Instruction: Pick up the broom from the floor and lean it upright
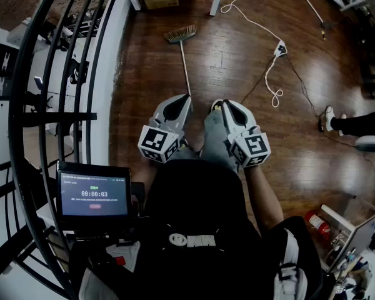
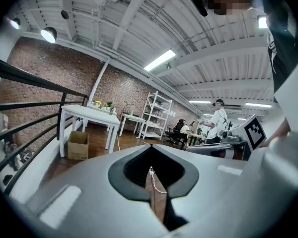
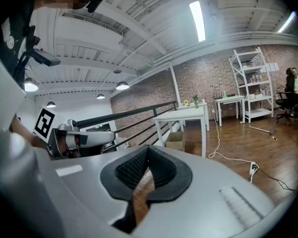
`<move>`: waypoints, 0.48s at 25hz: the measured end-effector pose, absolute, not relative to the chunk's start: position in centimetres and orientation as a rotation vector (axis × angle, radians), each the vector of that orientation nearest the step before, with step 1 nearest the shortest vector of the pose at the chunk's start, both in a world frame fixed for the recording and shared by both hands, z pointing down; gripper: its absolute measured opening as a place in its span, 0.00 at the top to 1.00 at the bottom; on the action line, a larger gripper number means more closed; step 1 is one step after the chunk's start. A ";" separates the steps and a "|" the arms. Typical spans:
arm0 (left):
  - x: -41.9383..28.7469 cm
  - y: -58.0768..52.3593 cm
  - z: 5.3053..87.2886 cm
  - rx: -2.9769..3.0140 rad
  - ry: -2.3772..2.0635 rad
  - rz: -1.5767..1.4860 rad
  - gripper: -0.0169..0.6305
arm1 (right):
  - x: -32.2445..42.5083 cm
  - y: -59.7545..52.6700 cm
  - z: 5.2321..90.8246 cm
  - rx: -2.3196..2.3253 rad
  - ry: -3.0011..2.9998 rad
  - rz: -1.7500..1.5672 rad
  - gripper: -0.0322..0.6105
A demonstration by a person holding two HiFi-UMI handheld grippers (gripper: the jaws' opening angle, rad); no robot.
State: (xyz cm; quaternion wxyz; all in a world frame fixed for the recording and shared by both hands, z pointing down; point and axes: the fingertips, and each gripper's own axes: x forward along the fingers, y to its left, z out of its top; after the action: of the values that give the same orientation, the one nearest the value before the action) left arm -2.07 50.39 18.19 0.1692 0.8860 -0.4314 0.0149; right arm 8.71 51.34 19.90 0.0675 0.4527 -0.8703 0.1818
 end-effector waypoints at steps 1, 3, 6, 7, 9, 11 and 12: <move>-2.1 50.4 18.3 2.516 -1.232 0.039 0.95 | 8.7 51.3 20.1 1.352 -2.616 0.542 0.95; -2.4 49.9 18.8 2.505 -1.252 0.036 0.95 | 8.5 50.8 20.8 1.318 -2.614 0.532 0.95; -3.0 46.9 20.4 2.457 -1.297 0.070 0.95 | 8.1 47.2 22.8 1.240 -2.613 0.556 0.94; -2.9 45.4 21.3 2.432 -1.308 0.093 0.95 | 8.2 45.5 23.8 1.210 -2.601 0.583 0.95; -2.6 42.5 22.7 2.389 -1.324 0.134 0.95 | 8.3 42.1 25.9 1.147 -2.572 0.648 0.94; -2.7 40.1 23.2 2.365 -1.348 0.159 0.95 | 8.0 39.4 27.9 1.077 -2.550 0.704 0.94; -2.8 38.9 23.4 2.353 -1.368 0.169 0.95 | 7.7 38.1 28.8 1.043 -2.539 0.726 0.94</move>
State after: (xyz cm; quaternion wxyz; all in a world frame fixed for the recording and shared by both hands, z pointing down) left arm -2.85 38.87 23.39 0.2060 0.8443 -0.4909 0.0606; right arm 7.74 38.14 28.82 0.1504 0.3630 -0.8841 0.2529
